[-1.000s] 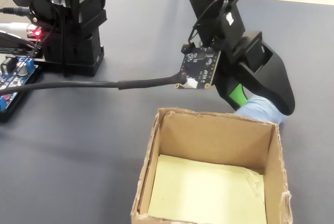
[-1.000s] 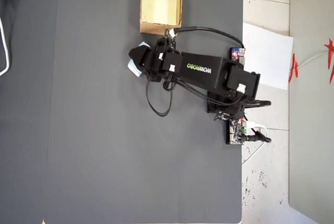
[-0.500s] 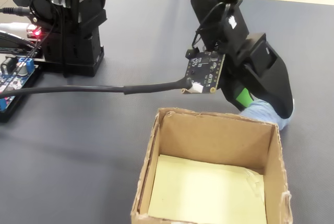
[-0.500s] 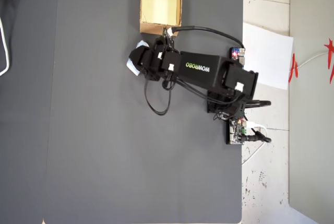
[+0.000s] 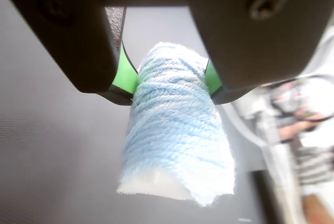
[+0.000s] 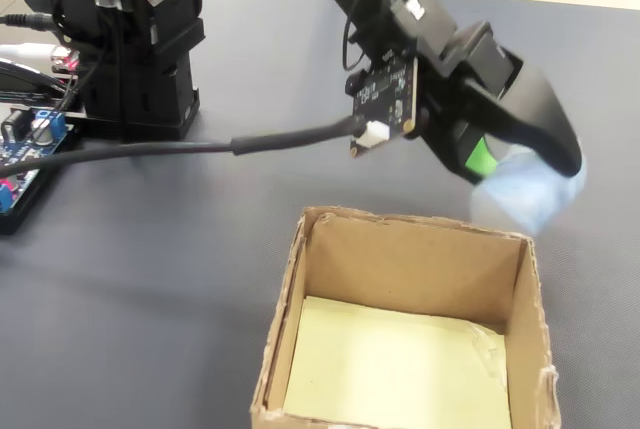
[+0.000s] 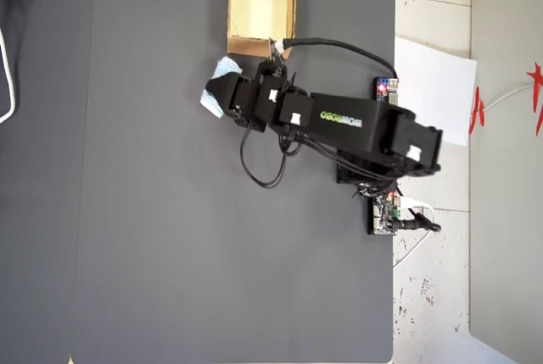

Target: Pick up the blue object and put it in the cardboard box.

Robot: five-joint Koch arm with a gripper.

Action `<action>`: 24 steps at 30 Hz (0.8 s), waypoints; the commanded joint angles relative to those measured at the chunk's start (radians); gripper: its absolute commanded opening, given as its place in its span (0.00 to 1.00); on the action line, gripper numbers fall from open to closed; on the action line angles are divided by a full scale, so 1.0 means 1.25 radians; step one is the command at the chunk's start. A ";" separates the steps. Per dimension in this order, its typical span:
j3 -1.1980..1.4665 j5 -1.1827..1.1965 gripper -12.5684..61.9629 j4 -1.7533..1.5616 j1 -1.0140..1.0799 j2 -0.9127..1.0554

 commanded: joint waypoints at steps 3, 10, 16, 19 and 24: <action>-0.032 0.038 0.40 -0.086 0.007 0.104; -0.034 0.036 0.40 -0.085 0.104 0.183; -0.047 0.018 0.40 -0.069 0.231 0.184; -0.058 0.009 0.40 -0.048 0.275 0.166; -0.070 -0.007 0.40 -0.011 0.325 0.141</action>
